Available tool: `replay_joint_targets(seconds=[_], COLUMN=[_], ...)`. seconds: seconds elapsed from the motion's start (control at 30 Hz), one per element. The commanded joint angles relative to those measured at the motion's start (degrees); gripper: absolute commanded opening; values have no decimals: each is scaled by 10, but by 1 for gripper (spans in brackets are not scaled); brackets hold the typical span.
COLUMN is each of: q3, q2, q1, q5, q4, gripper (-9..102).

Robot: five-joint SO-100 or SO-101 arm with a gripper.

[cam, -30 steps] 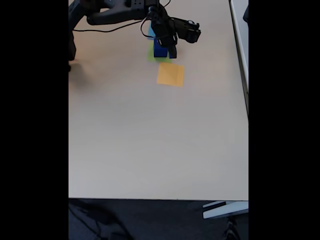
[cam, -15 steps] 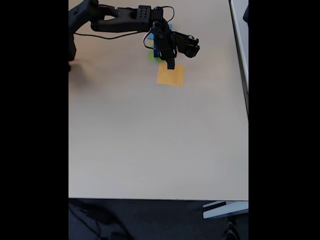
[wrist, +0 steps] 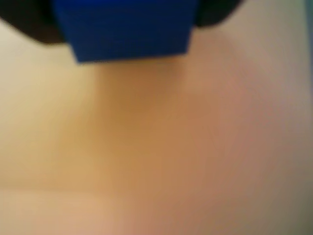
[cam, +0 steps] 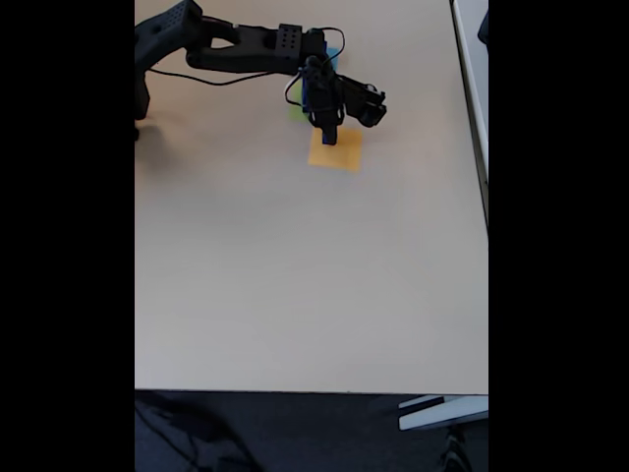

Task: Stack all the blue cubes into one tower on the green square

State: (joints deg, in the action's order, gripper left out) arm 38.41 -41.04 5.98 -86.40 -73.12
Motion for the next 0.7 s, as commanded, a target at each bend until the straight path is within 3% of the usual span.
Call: replay_joint_targets(seconds=[0.0,0.67], q3=[-40,-42], q2=[-13,-9], q1=[-6,-1], q5=[-6,9], q4=[12,22], gripper=[0,8])
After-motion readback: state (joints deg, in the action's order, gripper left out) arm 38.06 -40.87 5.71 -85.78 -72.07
